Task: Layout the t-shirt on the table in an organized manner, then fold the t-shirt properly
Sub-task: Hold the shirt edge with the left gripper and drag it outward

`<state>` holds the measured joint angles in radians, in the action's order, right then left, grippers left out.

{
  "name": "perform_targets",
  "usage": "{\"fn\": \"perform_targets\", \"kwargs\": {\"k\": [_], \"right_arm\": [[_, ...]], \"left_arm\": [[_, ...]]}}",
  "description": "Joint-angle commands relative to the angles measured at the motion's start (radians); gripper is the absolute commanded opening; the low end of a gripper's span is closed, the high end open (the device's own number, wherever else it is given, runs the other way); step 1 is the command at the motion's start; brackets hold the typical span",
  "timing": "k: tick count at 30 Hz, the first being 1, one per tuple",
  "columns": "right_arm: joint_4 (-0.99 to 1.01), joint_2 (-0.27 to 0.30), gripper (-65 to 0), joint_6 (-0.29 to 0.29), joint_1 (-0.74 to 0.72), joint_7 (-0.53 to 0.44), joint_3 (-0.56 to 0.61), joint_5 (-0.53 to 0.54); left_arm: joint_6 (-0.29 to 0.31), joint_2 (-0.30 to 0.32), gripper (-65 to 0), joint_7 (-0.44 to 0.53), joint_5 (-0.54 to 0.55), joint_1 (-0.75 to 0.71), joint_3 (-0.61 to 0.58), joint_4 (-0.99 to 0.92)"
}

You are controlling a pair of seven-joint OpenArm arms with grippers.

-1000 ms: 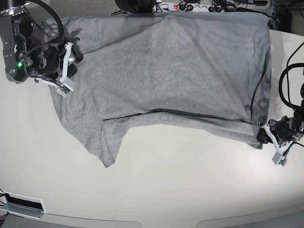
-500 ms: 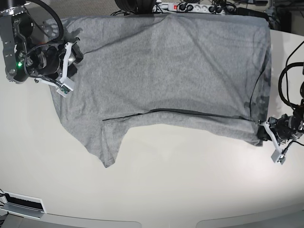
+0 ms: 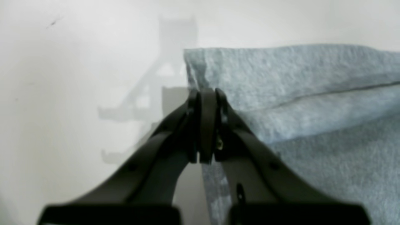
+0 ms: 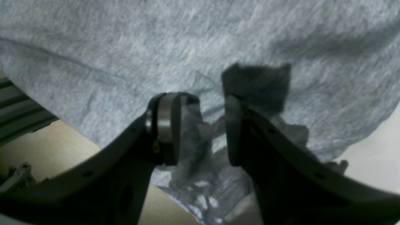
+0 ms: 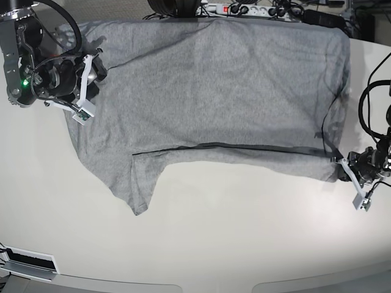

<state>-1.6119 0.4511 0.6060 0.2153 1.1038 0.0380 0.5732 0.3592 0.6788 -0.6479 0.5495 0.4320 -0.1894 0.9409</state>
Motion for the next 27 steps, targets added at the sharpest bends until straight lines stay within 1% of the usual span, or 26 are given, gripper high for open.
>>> {"fn": "perform_targets", "kwargs": {"k": [1, 9, 11, 12, 13, 14, 15, 16, 18, 19, 20, 21, 25, 26, 27], "right_arm": [[-0.019, 0.014, -39.7, 0.003, -0.011, -0.011, -0.005, 0.007], [-0.019, 0.014, -39.7, 0.003, -0.011, -0.011, -0.005, 0.007], [-0.019, 0.014, -39.7, 0.003, -0.01, -0.011, -0.005, 0.007], [-0.019, 0.014, -39.7, 0.003, -0.01, -0.011, -0.005, 0.007], [-0.019, 0.014, -39.7, 0.003, -0.011, -0.011, -0.005, 0.007], [-0.019, 0.014, -39.7, 0.003, -0.011, -0.011, -0.005, 0.007], [-0.019, 0.014, -39.7, 0.003, -0.01, -0.011, -0.005, 0.008], [-0.019, 0.014, -39.7, 0.003, -0.01, -0.011, -0.005, 0.008], [-0.019, 0.011, -39.7, -0.009, -0.011, -0.011, -0.005, 0.007], [-0.019, 0.011, -39.7, -0.019, -0.011, -0.011, -0.005, 0.008], [-0.019, 0.011, -39.7, -0.026, -0.011, -0.011, -0.005, 0.008], [-0.019, 0.012, -39.7, -0.027, -0.011, -0.011, -0.005, 0.008], [-0.019, 0.012, -39.7, -0.025, -0.011, -0.02, -0.005, 0.007], [-0.019, 0.012, -39.7, -0.023, -0.011, -0.029, -0.005, 0.007], [-0.019, 0.011, -39.7, -0.023, -0.014, -0.04, -0.005, 0.008]], "left_arm": [[-0.001, 0.022, -65.0, 0.02, 0.002, 0.028, 0.01, 0.013], [0.006, 0.022, -65.0, 0.027, 0.002, 0.029, 0.01, 0.013], [0.005, 0.022, -65.0, 0.056, -0.01, 0.032, 0.01, 0.013], [0.0, 0.023, -65.0, 0.095, -0.045, 0.041, 0.01, 0.013], [-0.029, 0.023, -65.0, 0.14, -0.093, 0.053, 0.01, 0.013], [-0.077, 0.023, -65.0, 0.185, -0.125, 0.068, 0.011, 0.013], [-0.129, 0.022, -65.0, 0.219, -0.126, 0.082, 0.011, 0.013], [-0.161, 0.021, -55.0, 0.23, -0.113, 0.095, 0.01, 0.013], [-0.164, 0.021, -31.7, 0.198, -0.07, 0.112, 0.01, 0.013], [-0.165, 0.019, -24.8, 0.173, -0.053, 0.114, 0.01, 0.013], [-0.17, 0.019, -23.2, 0.152, -0.042, 0.114, 0.01, 0.013], [-0.175, 0.016, -23.3, 0.131, -0.036, 0.113, 0.01, 0.013], [-0.231, 0.003, -23.7, 0.061, -0.035, 0.111, 0.01, 0.013], [-0.234, 0.0, -26.7, 0.043, -0.035, 0.111, 0.01, 0.013], [-0.233, -0.001, -33.0, 0.023, -0.035, 0.111, 0.01, 0.013]]}}
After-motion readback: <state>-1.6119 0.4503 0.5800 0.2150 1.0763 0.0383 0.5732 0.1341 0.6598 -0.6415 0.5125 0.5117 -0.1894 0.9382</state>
